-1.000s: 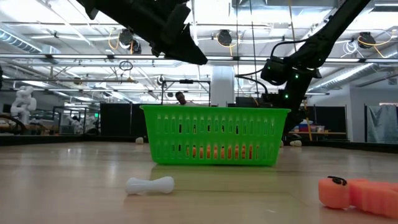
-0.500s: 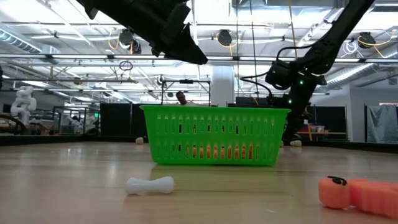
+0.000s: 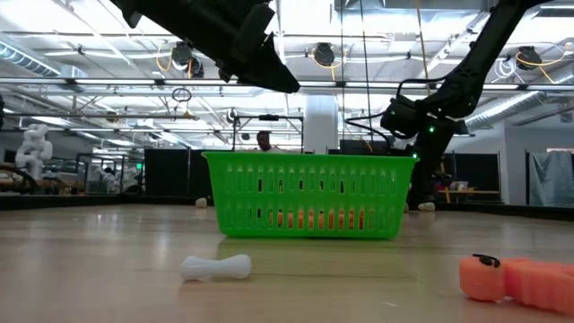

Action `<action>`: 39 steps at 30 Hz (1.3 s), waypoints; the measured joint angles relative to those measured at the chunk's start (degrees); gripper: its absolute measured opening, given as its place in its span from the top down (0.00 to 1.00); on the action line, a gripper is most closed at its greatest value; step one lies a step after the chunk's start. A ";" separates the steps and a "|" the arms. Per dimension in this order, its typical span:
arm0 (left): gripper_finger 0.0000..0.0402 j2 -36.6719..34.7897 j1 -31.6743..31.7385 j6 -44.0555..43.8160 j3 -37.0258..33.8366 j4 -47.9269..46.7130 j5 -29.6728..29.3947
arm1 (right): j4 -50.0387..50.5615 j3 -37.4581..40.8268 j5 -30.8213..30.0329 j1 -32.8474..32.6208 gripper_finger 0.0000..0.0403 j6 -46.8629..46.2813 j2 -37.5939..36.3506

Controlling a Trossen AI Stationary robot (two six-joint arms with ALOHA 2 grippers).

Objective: Sort Halloween decoration
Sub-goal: Put the gray skull toy into the black basket

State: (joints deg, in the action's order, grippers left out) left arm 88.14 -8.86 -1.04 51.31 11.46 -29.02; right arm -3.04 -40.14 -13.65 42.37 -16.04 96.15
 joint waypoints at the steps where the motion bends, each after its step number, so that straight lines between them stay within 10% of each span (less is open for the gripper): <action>1: 0.72 0.00 -0.10 -0.01 0.02 0.00 0.00 | -0.36 0.00 0.00 0.00 0.43 -0.06 0.12; 20: 0.72 0.00 -1.08 1.40 0.02 0.00 0.02 | 5.44 -0.04 0.20 0.00 0.67 -1.31 -0.04; 39: 0.72 0.00 -1.32 1.49 0.02 -0.26 0.02 | -3.20 6.59 -2.09 -1.54 0.59 -5.98 -0.36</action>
State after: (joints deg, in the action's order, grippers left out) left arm 88.14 -10.17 0.45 51.33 11.20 -28.99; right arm -6.24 -33.55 -15.74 40.83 -22.02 95.80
